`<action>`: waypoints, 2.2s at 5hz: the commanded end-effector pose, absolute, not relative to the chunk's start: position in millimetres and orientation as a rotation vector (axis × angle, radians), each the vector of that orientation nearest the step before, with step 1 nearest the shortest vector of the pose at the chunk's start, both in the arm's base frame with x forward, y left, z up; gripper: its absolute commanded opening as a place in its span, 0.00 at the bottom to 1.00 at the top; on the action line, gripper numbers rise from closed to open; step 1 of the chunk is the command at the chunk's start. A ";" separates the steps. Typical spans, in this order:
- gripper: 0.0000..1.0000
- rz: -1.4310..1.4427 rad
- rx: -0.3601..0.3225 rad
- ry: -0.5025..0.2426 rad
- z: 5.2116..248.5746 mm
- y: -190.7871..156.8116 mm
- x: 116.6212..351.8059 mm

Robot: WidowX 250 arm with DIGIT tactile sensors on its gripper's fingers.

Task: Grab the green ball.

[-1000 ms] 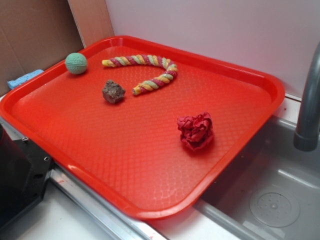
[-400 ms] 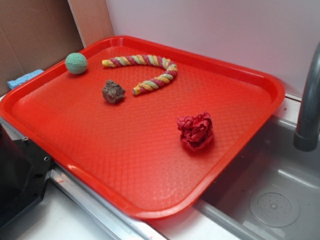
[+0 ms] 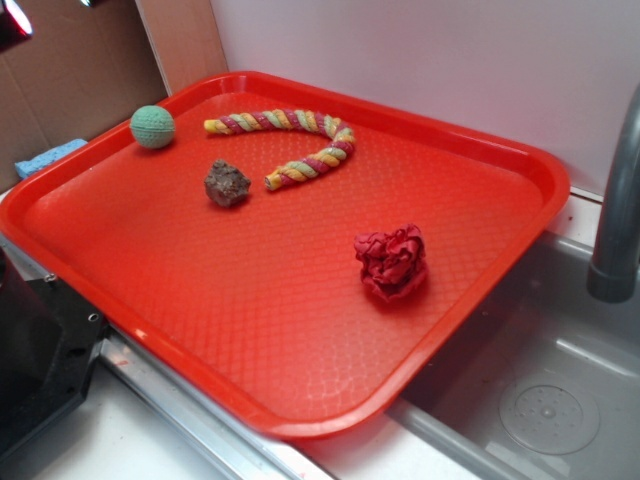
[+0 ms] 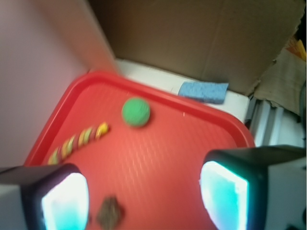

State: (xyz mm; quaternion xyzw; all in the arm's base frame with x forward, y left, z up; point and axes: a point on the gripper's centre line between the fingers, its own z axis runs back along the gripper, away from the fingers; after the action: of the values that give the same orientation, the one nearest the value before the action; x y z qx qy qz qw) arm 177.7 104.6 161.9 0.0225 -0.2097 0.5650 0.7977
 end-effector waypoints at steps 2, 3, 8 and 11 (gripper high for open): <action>1.00 1.300 0.132 -0.519 88.8 149.6 206.0; 1.00 1.277 0.129 -0.489 61.0 160.3 219.0; 0.00 1.265 0.152 -0.474 48.8 173.1 226.9; 0.00 0.825 -0.008 -0.315 148.4 102.7 207.6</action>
State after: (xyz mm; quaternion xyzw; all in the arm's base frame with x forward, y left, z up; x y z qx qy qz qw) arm 209.2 90.6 129.1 -0.0012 -0.1239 0.4074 0.9048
